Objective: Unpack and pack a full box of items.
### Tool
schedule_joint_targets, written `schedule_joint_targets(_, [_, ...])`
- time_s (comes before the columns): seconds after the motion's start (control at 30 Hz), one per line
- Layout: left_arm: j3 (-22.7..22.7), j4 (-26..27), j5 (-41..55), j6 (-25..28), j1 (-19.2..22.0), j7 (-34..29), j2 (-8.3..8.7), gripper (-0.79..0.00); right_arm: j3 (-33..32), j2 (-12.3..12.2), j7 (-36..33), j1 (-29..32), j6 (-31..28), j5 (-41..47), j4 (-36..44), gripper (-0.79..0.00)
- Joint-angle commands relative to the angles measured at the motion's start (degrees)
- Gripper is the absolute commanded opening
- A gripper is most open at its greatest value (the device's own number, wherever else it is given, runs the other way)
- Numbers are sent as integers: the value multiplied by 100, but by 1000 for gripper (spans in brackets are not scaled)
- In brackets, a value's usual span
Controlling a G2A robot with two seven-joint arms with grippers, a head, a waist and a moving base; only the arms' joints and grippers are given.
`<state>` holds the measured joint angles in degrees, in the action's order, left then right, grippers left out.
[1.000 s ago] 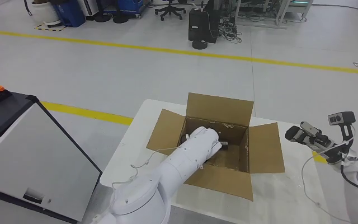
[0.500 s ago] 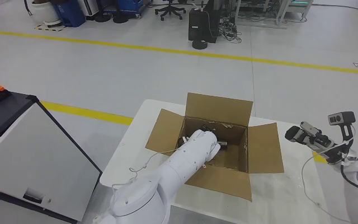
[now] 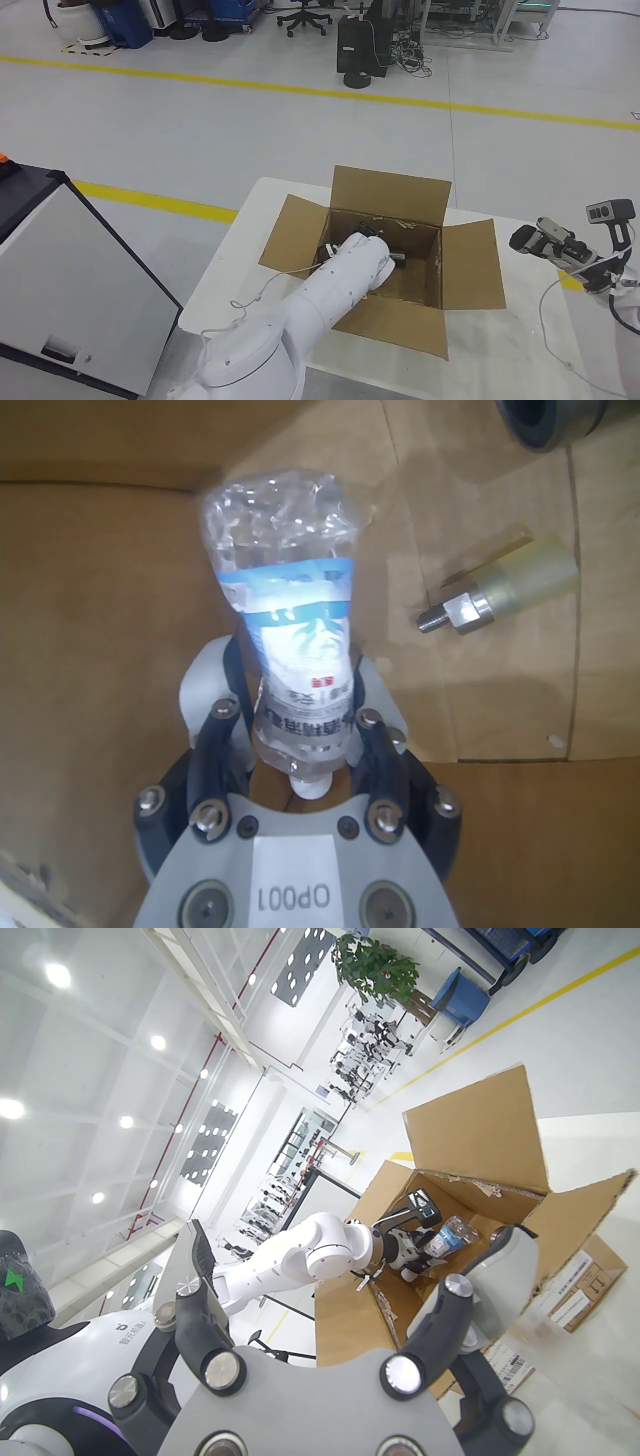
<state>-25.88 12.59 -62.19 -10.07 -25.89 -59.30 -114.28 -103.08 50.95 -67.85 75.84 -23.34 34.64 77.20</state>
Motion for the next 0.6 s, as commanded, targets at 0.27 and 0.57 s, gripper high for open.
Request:
schedule_joint_targets(0.27, [49, 274, -148, 122, -11, -41, -3, -785, 0, 0, 1, 0, 0, 0, 0, 0])
schedule_joint_targets(0.57, [169, 952, -423, 269, -51, -456, 12, -785, 0, 0, 1, 0, 0, 0, 0, 0])
